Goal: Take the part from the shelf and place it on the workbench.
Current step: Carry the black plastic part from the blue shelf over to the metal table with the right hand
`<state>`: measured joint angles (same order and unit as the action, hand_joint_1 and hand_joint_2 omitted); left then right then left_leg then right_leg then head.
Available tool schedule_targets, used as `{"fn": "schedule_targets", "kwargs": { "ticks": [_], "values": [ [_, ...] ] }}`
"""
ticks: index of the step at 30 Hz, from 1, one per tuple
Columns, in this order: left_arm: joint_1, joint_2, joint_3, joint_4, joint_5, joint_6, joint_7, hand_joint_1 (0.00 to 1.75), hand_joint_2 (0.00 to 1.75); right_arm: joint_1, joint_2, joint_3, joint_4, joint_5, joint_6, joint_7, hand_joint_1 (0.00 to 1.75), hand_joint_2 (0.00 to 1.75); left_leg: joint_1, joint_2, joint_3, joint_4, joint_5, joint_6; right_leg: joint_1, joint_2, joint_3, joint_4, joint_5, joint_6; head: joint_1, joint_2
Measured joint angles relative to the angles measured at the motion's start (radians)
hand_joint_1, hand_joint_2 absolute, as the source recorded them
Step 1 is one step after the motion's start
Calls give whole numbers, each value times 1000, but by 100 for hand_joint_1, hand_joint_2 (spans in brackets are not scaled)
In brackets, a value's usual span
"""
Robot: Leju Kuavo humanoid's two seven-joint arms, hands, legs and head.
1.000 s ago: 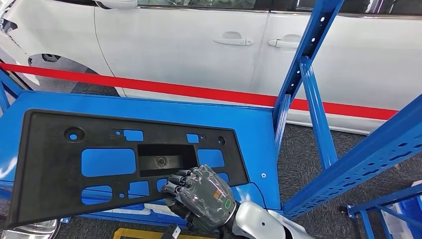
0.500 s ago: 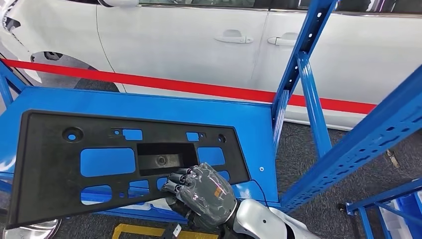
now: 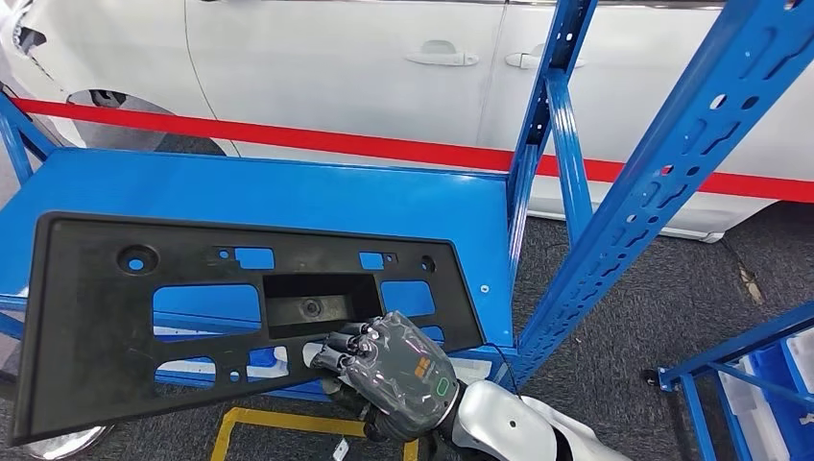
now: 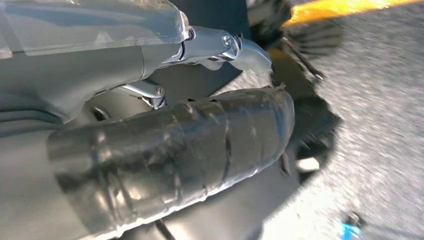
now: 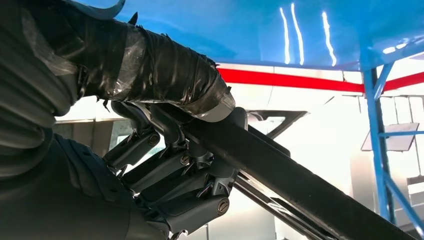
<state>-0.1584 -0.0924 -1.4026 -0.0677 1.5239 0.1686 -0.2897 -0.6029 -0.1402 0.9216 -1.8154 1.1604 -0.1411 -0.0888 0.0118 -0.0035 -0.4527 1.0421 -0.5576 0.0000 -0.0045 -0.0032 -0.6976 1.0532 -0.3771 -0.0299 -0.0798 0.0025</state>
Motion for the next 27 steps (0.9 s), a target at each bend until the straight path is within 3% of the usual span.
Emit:
{"fn": "schedule_targets", "kwargs": {
  "ticks": [2,4,5,6,8,9,10,11,13,15,17,19,20,22,24,25,26,27],
  "values": [
    [4,1,-5,2,0,2,0,0,0,0,0,0,0,0,0,0,175,175,-8,0,24,-59,-6,8,-3,-2,-2,-9,22,13,0,0],
    [3,1,-6,2,0,4,0,0,0,-1,-1,0,0,0,-1,0,175,175,-7,2,12,-67,19,17,-6,-2,-3,-18,32,26,1,0],
    [2,0,-6,2,0,5,0,0,0,0,-2,0,1,0,-1,1,175,175,-5,5,3,-71,33,23,-6,0,-9,-8,12,31,2,0],
    [1,0,-7,2,0,6,1,0,0,0,-3,0,1,1,-1,1,175,175,-2,7,-9,-75,48,28,-7,1,-20,22,-29,35,4,0],
    [-4,0,-7,2,0,9,3,0,0,3,-5,0,1,2,-2,2,175,175,-3,11,-39,-73,73,36,-10,2,-49,139,-136,41,7,0],
    [-6,0,-7,2,0,9,4,0,0,4,-6,0,2,2,-3,2,175,175,-3,12,-55,-70,85,37,-10,2,-59,204,-167,44,8,0],
    [-8,0,-7,2,0,10,4,0,0,6,-6,0,2,3,-3,2,175,175,-4,12,-71,-65,95,36,-11,2,-59,249,-170,46,8,0],
    [-11,0,-7,2,0,10,5,0,0,7,-7,0,3,4,-3,2,175,175,-4,13,-88,-60,103,34,-11,2,-45,263,-153,47,8,0],
    [-15,0,-7,2,0,10,6,0,0,7,-7,0,3,7,-3,2,175,175,-4,13,-118,-45,115,30,-10,2,40,180,-107,42,8,0],
    [-19,-2,-7,2,0,10,6,0,0,4,-7,1,3,15,-3,2,175,175,-7,12,-137,-31,124,22,-5,2,143,41,-115,31,8,0],
    [-21,-2,-7,2,0,11,7,0,0,2,-8,2,3,29,-1,2,175,175,-8,12,-144,-28,135,11,1,2,180,-23,-136,22,8,0],
    [-21,-2,-7,3,0,12,7,0,0,-1,-8,5,4,43,4,2,175,175,-8,11,-147,-28,141,-2,-1,-1,172,-34,-122,11,10,0],
    [-21,-2,-7,3,0,12,8,0,0,-4,-9,7,6,49,8,2,175,175,-8,10,-154,-17,125,-6,-4,-4,164,-39,-111,3,9,0],
    [-23,-2,-7,3,0,13,8,0,0,-10,-10,14,11,62,18,3,175,175,-6,7,-176,54,43,-13,-9,-9,142,-48,-86,-10,8,0],
    [-26,-1,-7,3,0,13,7,0,0,-16,-12,24,18,76,28,4,175,175,-5,7,-197,170,-41,-19,-8,-10,114,-46,-63,-14,7,0],
    [-26,-1,-7,3,0,13,7,0,0,-17,-15,30,23,83,32,5,175,175,-4,7,-196,215,-52,-22,-8,-10,97,-43,-52,-12,7,0],
    [-25,-1,-8,3,0,13,7,0,0,-18,-19,36,28,87,34,6,175,175,-2,7,-182,232,-40,-24,-8,-11,78,-38,-42,-10,7,0],
    [-22,-1,-8,3,0,13,8,0,0,-19,-22,41,33,90,35,6,175,175,0,7,-154,215,-12,-26,-8,-11,60,-31,-33,-7,7,0]
  ]
}}
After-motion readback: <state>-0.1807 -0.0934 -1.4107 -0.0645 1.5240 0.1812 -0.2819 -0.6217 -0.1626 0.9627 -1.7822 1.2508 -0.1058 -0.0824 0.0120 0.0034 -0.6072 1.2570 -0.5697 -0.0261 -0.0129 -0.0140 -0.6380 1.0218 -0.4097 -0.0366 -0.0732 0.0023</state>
